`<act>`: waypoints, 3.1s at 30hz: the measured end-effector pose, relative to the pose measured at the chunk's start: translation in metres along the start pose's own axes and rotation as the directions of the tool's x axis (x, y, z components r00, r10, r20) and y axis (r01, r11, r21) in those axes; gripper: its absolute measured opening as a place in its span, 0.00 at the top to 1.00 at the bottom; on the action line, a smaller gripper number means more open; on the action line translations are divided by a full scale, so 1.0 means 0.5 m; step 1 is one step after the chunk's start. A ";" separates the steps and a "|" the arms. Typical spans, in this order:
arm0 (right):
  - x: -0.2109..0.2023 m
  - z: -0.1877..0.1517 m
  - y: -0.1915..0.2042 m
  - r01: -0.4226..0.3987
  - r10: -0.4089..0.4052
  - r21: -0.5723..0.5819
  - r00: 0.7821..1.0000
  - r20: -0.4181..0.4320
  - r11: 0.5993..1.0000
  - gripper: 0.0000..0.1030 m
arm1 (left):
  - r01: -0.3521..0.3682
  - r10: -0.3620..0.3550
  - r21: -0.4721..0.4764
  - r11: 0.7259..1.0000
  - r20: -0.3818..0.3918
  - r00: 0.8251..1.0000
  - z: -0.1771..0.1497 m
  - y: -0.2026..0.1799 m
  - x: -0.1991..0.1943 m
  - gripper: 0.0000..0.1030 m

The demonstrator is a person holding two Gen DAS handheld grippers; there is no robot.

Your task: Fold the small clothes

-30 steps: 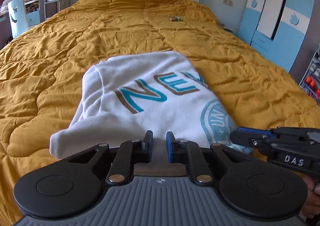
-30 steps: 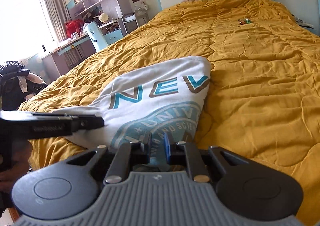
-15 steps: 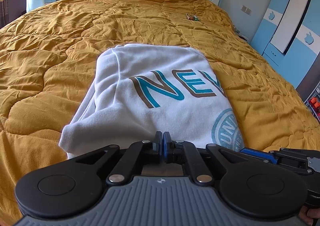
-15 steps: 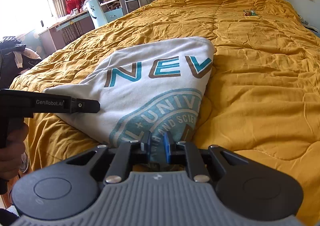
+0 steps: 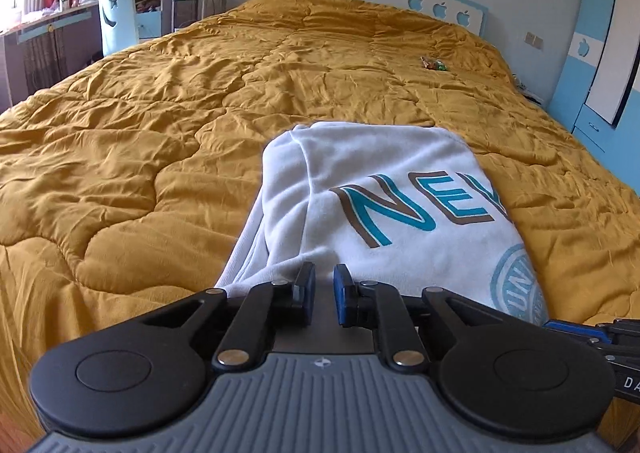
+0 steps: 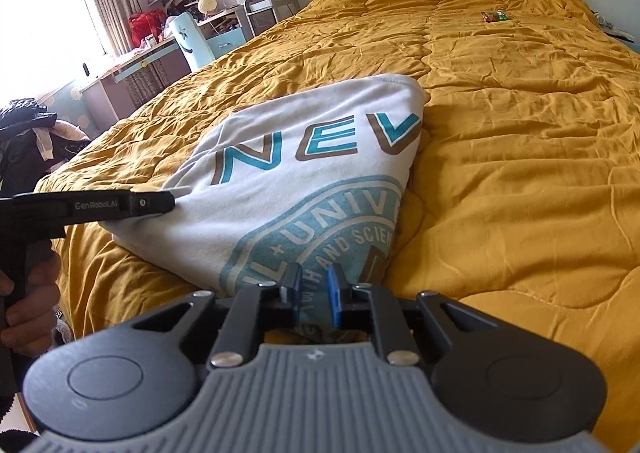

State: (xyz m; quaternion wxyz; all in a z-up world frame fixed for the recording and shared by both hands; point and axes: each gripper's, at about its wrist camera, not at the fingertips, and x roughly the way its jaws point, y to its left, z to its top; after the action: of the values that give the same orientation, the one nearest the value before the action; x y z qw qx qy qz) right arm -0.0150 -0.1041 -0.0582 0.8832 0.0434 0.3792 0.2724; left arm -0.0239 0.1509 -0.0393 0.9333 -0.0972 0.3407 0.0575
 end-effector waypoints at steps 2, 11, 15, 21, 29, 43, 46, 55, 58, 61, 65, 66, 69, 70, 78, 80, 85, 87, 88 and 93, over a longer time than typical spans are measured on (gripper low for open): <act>-0.001 0.000 0.003 0.004 -0.004 -0.011 1.000 0.003 1.000 0.92 | -0.011 0.011 0.026 1.000 0.006 1.000 -0.002 -0.001 0.004 0.84; -0.012 0.001 -0.001 -0.015 0.015 0.003 0.999 0.032 1.000 0.84 | 0.050 -0.049 -0.037 0.998 0.025 0.999 0.006 0.025 -0.016 0.84; -0.034 0.018 -0.037 -0.105 0.098 0.100 0.992 0.077 0.989 0.25 | 0.114 -0.108 -0.082 0.990 0.080 0.991 0.034 0.058 -0.051 0.52; -0.035 0.028 -0.156 -0.189 0.150 0.377 0.980 0.131 0.907 0.27 | 0.216 -0.196 -0.248 0.944 0.105 0.975 0.095 0.184 -0.043 0.11; 0.061 0.074 -0.267 -0.302 0.309 0.565 0.947 0.086 0.768 0.27 | 0.341 -0.463 -0.441 0.830 -0.205 0.862 0.118 0.283 0.143 0.11; 0.277 0.143 -0.298 -0.408 0.550 0.676 0.835 0.005 0.614 0.26 | 0.427 -0.699 -0.625 0.653 -0.280 0.658 0.131 0.226 0.345 0.11; 0.292 0.150 -0.278 -0.414 0.552 0.654 0.834 -0.006 0.633 0.31 | 0.417 -0.710 -0.640 0.645 -0.301 0.637 0.136 0.221 0.359 0.17; 0.317 0.142 -0.266 -0.344 0.505 0.680 0.862 -0.045 0.648 0.54 | 0.449 -0.697 -0.563 0.694 -0.371 0.613 0.144 0.205 0.356 0.24; 0.327 0.149 -0.260 -0.303 0.487 0.701 0.870 -0.073 0.645 0.56 | 0.430 -0.719 -0.614 0.662 -0.359 0.595 0.140 0.211 0.366 0.23; 0.331 0.163 -0.249 -0.262 0.453 0.698 0.886 -0.100 0.666 0.70 | 0.399 -0.643 -0.532 0.747 -0.425 0.637 0.149 0.187 0.350 0.52; 0.303 0.187 -0.219 -0.236 0.394 0.632 0.911 -0.119 0.738 0.80 | 0.385 -0.600 -0.485 0.785 -0.444 0.666 0.172 0.166 0.315 0.66; 0.295 0.196 -0.210 -0.229 0.376 0.611 0.919 -0.123 0.758 0.81 | 0.379 -0.573 -0.451 0.808 -0.453 0.683 0.181 0.153 0.303 0.66; 0.271 0.222 -0.185 -0.210 0.335 0.567 0.934 -0.123 0.796 0.83 | 0.345 -0.476 -0.340 0.875 -0.479 0.738 0.207 0.111 0.266 0.67; 0.262 0.232 -0.178 -0.207 0.322 0.546 0.939 -0.123 0.812 0.84 | 0.337 -0.444 -0.295 0.894 -0.486 0.752 0.215 0.096 0.254 0.67; 0.188 0.280 -0.191 -0.203 0.283 0.491 0.954 -0.094 0.847 0.84 | 0.355 -0.432 -0.246 0.902 -0.500 0.750 0.256 0.024 0.203 0.69; 0.161 0.289 -0.217 -0.207 0.278 0.501 0.958 -0.070 0.840 0.84 | 0.384 -0.460 -0.253 0.888 -0.498 0.735 0.258 -0.001 0.201 0.69; 0.086 0.320 -0.281 -0.187 0.248 0.436 0.965 -0.086 0.880 0.84 | 0.450 -0.509 -0.242 0.859 -0.494 0.705 0.261 -0.082 0.203 0.69; 0.056 0.331 -0.311 -0.163 0.223 0.412 0.970 -0.101 0.896 0.85 | 0.461 -0.522 -0.252 0.851 -0.497 0.693 0.259 -0.126 0.210 0.69; 0.040 0.336 -0.330 -0.150 0.210 0.406 0.972 -0.106 0.902 0.85 | 0.467 -0.529 -0.254 0.847 -0.496 0.689 0.257 -0.154 0.217 0.69; -0.044 0.348 -0.428 -0.070 0.119 0.365 0.986 -0.113 0.928 0.85 | 0.512 -0.531 -0.184 0.839 -0.481 0.698 0.248 -0.299 0.221 0.69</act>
State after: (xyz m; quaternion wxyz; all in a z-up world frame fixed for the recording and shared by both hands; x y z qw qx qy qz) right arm 0.1892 -0.2740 0.0187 0.8189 0.2042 0.4780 0.2432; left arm 0.1639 0.0374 0.0033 0.7834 -0.2180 0.5342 -0.2308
